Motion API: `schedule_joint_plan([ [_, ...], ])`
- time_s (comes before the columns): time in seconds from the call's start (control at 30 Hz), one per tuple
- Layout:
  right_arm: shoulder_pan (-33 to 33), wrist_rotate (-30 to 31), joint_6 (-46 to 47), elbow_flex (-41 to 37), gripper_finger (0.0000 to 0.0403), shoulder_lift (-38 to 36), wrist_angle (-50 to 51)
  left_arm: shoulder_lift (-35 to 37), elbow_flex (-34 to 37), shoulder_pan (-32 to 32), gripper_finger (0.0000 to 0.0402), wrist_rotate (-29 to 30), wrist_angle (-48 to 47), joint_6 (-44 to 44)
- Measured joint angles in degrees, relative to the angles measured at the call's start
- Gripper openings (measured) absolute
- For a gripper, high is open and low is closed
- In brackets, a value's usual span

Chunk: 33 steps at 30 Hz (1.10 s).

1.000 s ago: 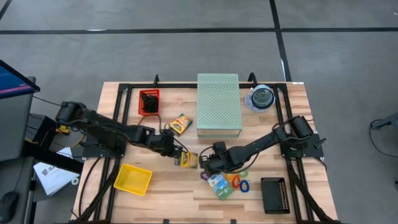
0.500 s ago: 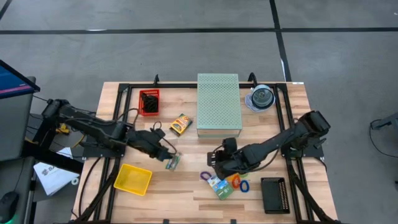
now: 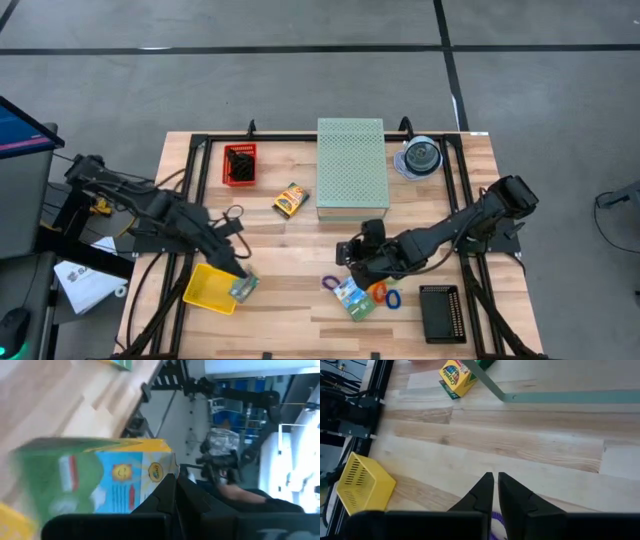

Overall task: Pick & Place Office Desk Supplies
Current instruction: Put the crayon box into the yellow bin

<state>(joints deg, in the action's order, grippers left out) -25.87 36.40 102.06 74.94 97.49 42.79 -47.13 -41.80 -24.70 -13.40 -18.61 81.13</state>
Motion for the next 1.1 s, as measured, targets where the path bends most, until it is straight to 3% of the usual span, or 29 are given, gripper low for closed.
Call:
schedule_joint_plan([
  [0.3, -1.99, 0.82, 1.59, 0.00, 0.0017, 0.02, 0.02, 7.47, 0.00, -9.78, 0.0000, 9.09, -11.66, 14.11],
  [0.8, -3.47, 2.49, 2.98, 0.00, 0.0012, 0.04, 0.06, 7.30, 0.00, -26.21, 0.0000, 25.41, -24.33, 36.28],
  [1.1, -3.74, 2.63, 2.78, -0.02, 0.0012, 0.07, 0.56, 5.84, 0.00, -30.69, 0.0000, 28.67, -26.95, 41.73],
])
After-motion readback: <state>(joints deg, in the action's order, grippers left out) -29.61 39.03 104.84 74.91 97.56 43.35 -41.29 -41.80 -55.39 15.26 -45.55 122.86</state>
